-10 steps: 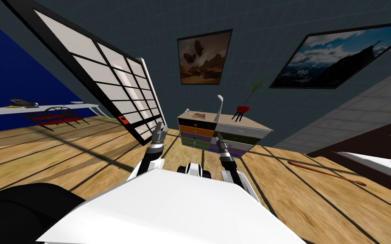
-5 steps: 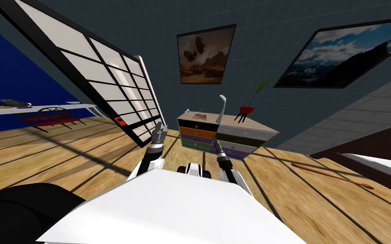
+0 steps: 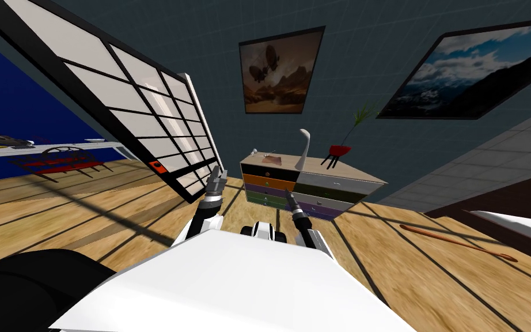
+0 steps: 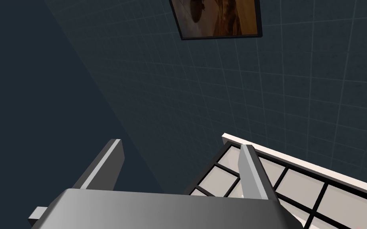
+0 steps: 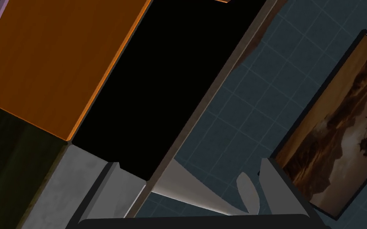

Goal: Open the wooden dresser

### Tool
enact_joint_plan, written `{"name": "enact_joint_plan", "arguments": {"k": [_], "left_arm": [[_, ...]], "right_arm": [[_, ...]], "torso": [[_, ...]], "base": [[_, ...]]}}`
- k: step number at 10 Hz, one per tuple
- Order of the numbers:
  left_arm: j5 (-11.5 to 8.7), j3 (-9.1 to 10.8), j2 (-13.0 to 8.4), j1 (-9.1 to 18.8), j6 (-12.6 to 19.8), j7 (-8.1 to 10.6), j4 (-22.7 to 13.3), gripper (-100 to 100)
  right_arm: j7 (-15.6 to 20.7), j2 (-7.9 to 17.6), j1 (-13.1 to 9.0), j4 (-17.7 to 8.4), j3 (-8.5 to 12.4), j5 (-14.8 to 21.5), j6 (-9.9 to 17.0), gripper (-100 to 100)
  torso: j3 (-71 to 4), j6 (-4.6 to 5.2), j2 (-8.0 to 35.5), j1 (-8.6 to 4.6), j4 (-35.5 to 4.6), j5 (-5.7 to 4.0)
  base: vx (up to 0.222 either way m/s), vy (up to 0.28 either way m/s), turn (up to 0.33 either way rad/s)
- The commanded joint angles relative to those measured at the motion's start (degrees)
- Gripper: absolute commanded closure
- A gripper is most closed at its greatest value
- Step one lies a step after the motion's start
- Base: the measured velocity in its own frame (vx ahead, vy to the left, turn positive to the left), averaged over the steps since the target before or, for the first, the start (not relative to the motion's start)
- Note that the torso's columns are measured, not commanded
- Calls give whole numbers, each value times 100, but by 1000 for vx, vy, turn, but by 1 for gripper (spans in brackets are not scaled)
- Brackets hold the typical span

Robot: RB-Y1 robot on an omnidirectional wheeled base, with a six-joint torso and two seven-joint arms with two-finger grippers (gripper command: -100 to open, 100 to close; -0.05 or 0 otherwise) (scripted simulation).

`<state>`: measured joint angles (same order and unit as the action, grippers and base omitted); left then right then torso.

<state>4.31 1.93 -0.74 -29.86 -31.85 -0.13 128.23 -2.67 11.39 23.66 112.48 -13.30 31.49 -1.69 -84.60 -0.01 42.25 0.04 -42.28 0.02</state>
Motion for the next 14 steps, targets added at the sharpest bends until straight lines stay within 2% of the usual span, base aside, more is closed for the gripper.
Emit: {"name": "enact_joint_plan", "arguments": {"k": [1, 2, 3, 4, 5, 6, 7, 8, 9, 10, 11, 12, 13, 14], "left_arm": [[0, 0, 0, -1, 0, 0, 0, 0], [0, 0, 0, 0, 0, 0, 0, 0], [0, 0, 0, 0, 0, 0, 0, 0], [0, 0, 0, 0, 0, 0, 0, 0], [0, 0, 0, 0, 0, 0, 0, 0], [0, 0, 0, 0, 0, 0, 0, 0], [0, 0, 0, 0, 0, 0, 0, 0], [0, 0, 0, 0, 0, 0, 0, 0], [0, 0, 0, 0, 0, 0, 0, 0], [0, 0, 0, 0, 0, 0, 0, 0], [0, 0, 0, 0, 0, 0, 0, 0], [0, 0, 0, 0, 0, 0, 0, 0], [0, 0, 0, 1, 0, 0, 0, 0], [0, 0, 0, 0, 0, 0, 0, 0]], "right_arm": [[45, 74, -95, -268, -116, 463, 433, -100], [45, 74, -95, -268, -116, 514, 451, -100], [94, 130, -172, -484, -239, 735, 718, -100], [94, 130, -172, -484, -239, 903, 813, -100], [142, 186, -252, -703, -365, 1081, 978, -100], [142, 186, -252, -703, -365, 1259, 1137, -100], [142, 186, -252, -703, -365, 1356, 1178, -100], [188, 241, -333, -925, -493, 1561, 1407, -100], [188, 241, -333, -925, -493, 1722, 1544, -100], [233, 297, -417, -1150, -622, 1910, 1731, -100], [233, 297, -417, -1150, -622, 2034, 1908, -100], [233, 297, -417, -1150, -622, 2191, 1908, -100], [276, 353, -504, -1377, -752, 2364, 2167, -100], [276, 353, -504, -1377, -752, 2510, 2270, -100]], "torso": [[-7, 1, -12, 8, 4, 1], [-2, 1, -2, 2, 1, 1], [13, 1, 22, -13, -5, -3], [11, 1, 13, -7, -4, -4], [4, 1, 7, -7, -2, -2], [-3, 0, -6, 3, 2, 0], [-3, 1, -3, -5, 2, -1], [6, 1, 10, -14, -2, -4], [3, 0, 2, -2, -1, -2], [2, 1, 3, 0, 0, 0], [0, 0, -1, 5, 0, 1], [2, 1, 4, -4, -1, -1], [11, 1, 18, -17, -5, -5], [6, 0, 6, -9, -2, -4]], "base": [[109, 65, -6], [38, 28, -2], [62, 44, -7], [72, 41, -5], [97, 61, -4], [94, 48, -3], [57, 18, 0], [93, 47, 1], [87, 52, -2], [99, 72, 5], [89, 57, 2], [42, 19, 0], [71, 33, 10], [73, 41, 7]]}}
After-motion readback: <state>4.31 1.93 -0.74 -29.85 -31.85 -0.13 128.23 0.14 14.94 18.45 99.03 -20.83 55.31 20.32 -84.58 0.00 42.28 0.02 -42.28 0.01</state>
